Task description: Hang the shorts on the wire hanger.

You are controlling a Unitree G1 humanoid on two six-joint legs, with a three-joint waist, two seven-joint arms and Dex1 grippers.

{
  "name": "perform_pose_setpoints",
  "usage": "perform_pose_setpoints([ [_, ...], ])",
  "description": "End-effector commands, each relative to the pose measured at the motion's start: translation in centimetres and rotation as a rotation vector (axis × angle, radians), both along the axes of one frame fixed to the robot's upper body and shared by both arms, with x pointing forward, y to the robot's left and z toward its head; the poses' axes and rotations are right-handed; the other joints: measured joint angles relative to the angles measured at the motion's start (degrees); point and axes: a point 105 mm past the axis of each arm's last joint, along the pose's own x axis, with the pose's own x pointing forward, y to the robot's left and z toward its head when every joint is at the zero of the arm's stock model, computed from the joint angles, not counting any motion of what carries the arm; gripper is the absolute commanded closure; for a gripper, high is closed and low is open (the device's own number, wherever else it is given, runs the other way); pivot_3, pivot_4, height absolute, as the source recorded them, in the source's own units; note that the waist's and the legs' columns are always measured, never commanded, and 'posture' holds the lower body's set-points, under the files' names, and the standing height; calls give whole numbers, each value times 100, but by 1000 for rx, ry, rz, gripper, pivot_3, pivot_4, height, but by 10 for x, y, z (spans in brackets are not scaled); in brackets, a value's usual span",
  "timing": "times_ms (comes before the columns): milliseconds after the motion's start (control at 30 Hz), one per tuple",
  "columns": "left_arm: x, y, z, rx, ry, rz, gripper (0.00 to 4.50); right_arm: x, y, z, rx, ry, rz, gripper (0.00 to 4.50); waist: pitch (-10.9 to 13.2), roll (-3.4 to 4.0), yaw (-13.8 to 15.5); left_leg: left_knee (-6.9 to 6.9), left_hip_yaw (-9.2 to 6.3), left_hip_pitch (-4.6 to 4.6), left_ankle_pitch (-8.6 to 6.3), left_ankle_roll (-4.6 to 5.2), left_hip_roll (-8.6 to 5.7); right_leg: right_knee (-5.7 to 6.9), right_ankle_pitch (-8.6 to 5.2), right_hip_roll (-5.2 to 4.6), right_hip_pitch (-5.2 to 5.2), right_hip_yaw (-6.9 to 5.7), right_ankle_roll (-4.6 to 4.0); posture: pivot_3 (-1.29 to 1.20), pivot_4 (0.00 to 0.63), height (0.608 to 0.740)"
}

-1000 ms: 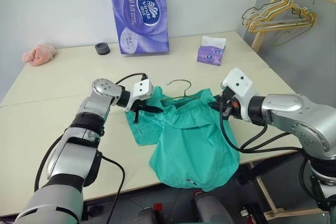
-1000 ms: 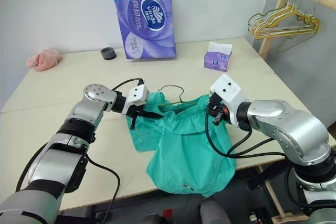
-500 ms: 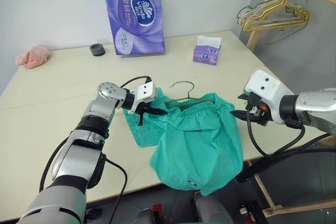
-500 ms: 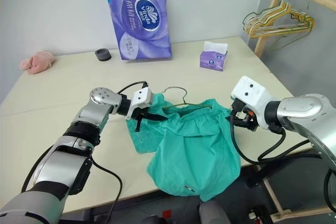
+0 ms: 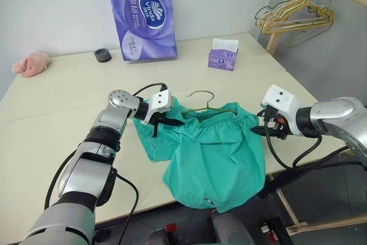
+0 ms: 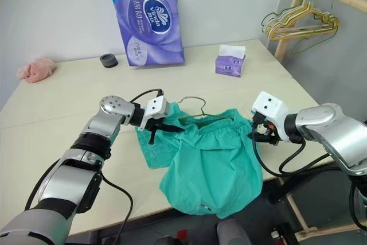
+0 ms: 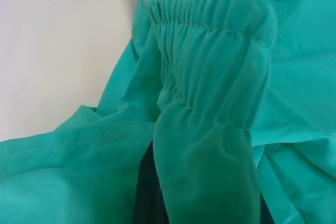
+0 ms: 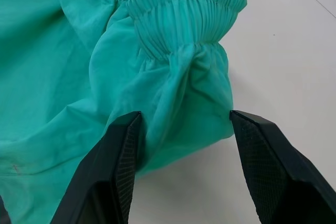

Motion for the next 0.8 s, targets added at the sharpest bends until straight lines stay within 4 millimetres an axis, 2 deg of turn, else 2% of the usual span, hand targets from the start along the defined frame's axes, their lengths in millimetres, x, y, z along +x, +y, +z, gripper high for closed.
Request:
perform_pose_setpoints([
  [33,2,-7,16,-21,-66,-31,4500,6,13,6,-2,-18,73,1645,0,0,-14,0,0,1,0,0,1,0,0,0,0,0,0,-312,63,740],
  [233,2,-7,16,-19,-69,-34,4500,11,29,4,10,30,137,1645,-1,1,-18,2,-4,-2,0,0,-2,1,0,-3,-1,-2,0,-312,63,740],
  [433,2,-7,17,-23,-73,-34,4500,16,35,-13,1,110,156,1645,-1,2,-26,2,-4,-1,0,-1,-2,1,0,-4,-1,-3,0,-306,59,740],
  [600,3,-7,17,-20,-75,-35,4500,17,37,-16,7,136,160,1645,-2,2,-38,2,-4,-1,0,-1,-2,2,0,-5,-1,-3,0,-303,60,740],
  [700,3,-4,18,-13,-78,-30,4500,24,24,1,27,97,104,1645,-2,2,-38,3,-5,-1,0,-1,-2,2,0,-6,-1,-4,0,-303,60,740],
  [800,2,-4,17,-13,-78,-30,4500,18,19,10,37,93,105,1645,-2,2,-37,3,-6,-1,0,-1,-3,2,0,-8,-1,-5,0,-297,60,740],
])
